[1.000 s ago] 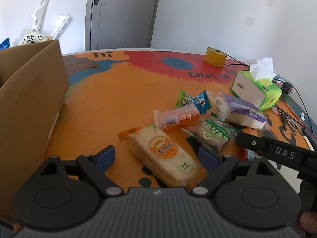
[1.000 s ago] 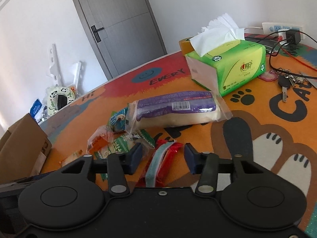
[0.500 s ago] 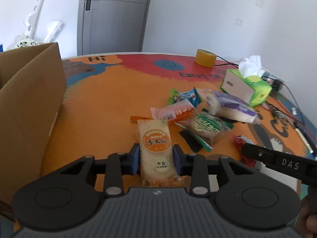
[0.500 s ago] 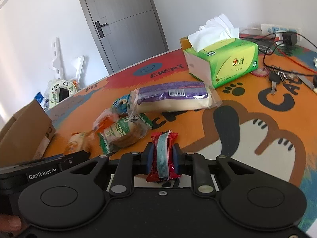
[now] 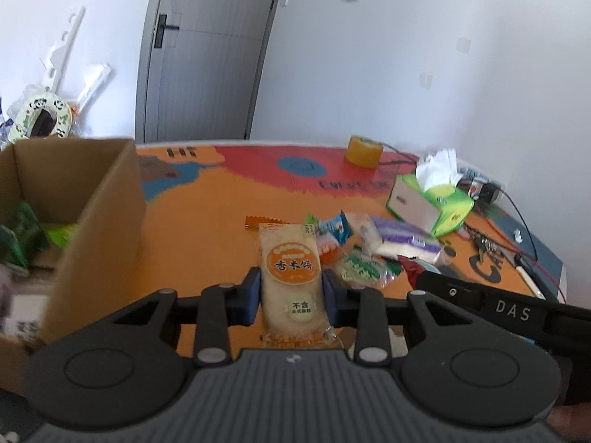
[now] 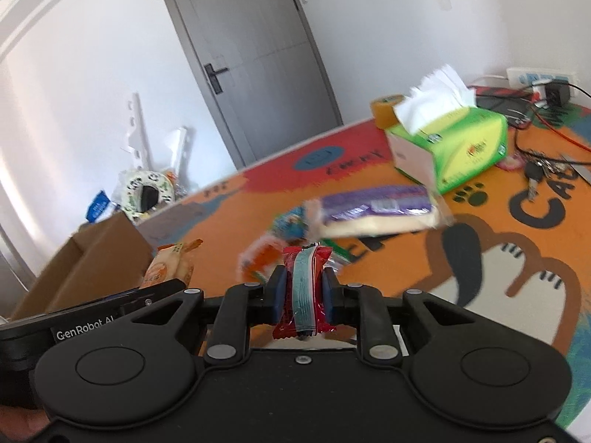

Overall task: Organize snacks
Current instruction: 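Carry both packets into the cardboard box and open both tools to release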

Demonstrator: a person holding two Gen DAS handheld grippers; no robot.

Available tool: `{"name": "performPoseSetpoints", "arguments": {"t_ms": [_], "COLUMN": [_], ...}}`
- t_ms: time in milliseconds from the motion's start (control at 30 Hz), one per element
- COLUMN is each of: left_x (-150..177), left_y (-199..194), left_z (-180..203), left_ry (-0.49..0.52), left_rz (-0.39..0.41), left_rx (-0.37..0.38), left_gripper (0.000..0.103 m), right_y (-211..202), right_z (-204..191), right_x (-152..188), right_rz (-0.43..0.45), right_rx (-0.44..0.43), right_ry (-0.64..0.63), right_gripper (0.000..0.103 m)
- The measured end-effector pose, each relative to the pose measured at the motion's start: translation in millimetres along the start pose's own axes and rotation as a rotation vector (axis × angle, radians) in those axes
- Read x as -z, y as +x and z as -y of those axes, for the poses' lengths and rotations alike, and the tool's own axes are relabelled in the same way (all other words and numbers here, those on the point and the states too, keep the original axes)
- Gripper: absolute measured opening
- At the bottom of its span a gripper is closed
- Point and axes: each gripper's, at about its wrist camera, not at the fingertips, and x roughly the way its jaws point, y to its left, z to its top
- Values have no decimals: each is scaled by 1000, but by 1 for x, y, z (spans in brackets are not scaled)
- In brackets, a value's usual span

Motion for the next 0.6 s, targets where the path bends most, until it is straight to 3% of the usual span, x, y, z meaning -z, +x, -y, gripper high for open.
{"name": "performPoseSetpoints", "arguments": {"t_ms": [600], "left_x": [-28], "left_y": [-56], "left_z": [-35], "left_ry": [-26], "left_rz": [122], "left_rx": [-57], "left_gripper": [33], "right_y": [-1], "right_z": [-67], "right_x": [-18], "right_rz": [55], "right_rx": [-160], "right_ry": [-56], "right_gripper": [21]}}
